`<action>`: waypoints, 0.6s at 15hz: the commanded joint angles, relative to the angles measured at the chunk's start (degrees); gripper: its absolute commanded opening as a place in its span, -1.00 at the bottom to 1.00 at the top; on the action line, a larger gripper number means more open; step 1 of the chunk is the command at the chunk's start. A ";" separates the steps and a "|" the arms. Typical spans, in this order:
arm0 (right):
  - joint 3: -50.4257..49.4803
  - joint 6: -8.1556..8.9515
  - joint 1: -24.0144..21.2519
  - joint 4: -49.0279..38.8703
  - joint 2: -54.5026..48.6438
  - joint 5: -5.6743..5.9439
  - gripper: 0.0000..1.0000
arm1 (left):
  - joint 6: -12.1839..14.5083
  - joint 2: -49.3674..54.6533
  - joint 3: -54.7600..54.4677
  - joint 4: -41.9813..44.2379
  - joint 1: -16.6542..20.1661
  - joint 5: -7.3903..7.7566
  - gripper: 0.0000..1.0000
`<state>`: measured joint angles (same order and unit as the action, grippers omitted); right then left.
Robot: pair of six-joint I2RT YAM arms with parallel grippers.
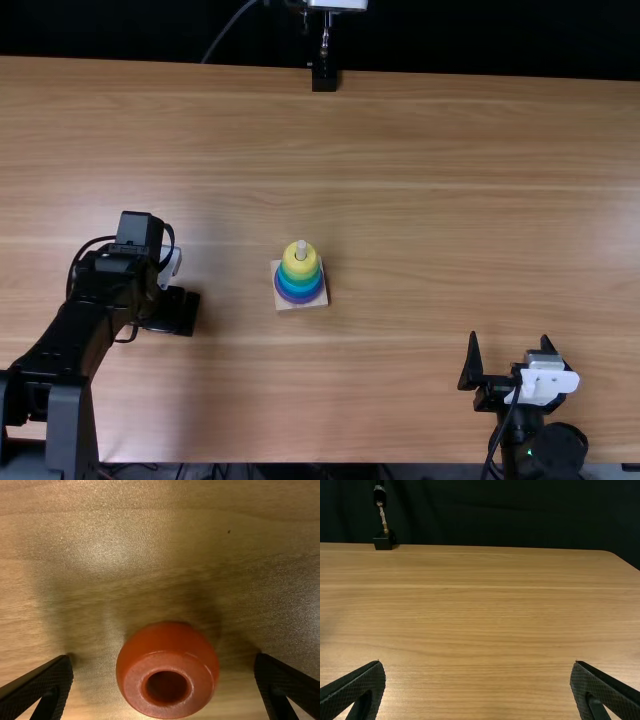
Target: Build the Hanoi tower: stack the rings onto the peg from bottom to top in this color order: purple, dark blue, light blue, dark green, light green, yellow, orange.
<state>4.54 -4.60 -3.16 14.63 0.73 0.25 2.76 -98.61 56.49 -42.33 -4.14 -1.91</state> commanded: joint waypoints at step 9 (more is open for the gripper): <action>-3.66 0.07 -0.71 4.10 -0.73 1.23 1.00 | -0.44 3.07 -0.94 -0.60 -0.08 0.65 -1.00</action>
<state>4.54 -4.62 -3.16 14.66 0.73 0.23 2.74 -97.80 56.23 -42.89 -4.12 -1.52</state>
